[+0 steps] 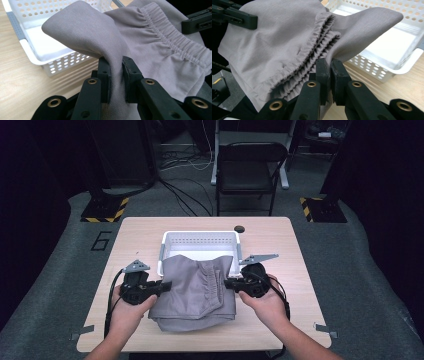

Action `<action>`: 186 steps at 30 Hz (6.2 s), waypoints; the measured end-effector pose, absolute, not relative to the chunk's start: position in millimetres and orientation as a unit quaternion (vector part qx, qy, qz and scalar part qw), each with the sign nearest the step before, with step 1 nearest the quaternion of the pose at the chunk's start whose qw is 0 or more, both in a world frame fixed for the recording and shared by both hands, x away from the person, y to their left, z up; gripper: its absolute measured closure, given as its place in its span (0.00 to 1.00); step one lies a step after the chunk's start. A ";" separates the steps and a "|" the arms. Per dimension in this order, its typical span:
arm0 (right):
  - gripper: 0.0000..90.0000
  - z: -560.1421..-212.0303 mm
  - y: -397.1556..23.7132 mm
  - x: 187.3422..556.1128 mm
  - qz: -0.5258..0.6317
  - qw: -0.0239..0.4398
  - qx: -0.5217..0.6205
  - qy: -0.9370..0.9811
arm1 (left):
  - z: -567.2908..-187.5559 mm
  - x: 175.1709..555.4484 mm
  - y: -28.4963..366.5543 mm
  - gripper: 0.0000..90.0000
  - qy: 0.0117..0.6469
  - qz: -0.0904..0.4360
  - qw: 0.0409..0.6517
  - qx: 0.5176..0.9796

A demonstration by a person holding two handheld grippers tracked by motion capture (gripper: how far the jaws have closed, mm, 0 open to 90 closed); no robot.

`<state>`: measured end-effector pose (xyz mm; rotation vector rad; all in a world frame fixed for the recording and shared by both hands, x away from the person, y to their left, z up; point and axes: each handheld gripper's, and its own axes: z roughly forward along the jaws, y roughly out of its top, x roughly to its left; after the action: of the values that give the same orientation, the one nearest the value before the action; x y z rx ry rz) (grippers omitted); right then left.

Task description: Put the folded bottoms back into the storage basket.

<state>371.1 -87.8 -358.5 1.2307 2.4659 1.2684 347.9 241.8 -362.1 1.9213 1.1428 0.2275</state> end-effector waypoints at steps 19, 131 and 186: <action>0.95 -336.5 -86.9 397.5 0.403 0.086 0.402 0.818 | -339.6 377.7 237.0 0.87 0.453 0.109 0.428 0.774; 0.95 -379.8 -59.5 540.0 0.326 0.132 0.501 0.791 | -397.8 529.1 223.3 0.87 0.535 0.128 0.375 0.746; 0.95 -425.1 -50.1 541.5 0.293 0.132 0.510 0.798 | -445.5 529.0 219.8 0.91 0.551 0.110 0.345 0.751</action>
<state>541.5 -50.1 -425.1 1.4812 2.3155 0.8495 529.0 219.8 -445.5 1.9507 1.4313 0.2843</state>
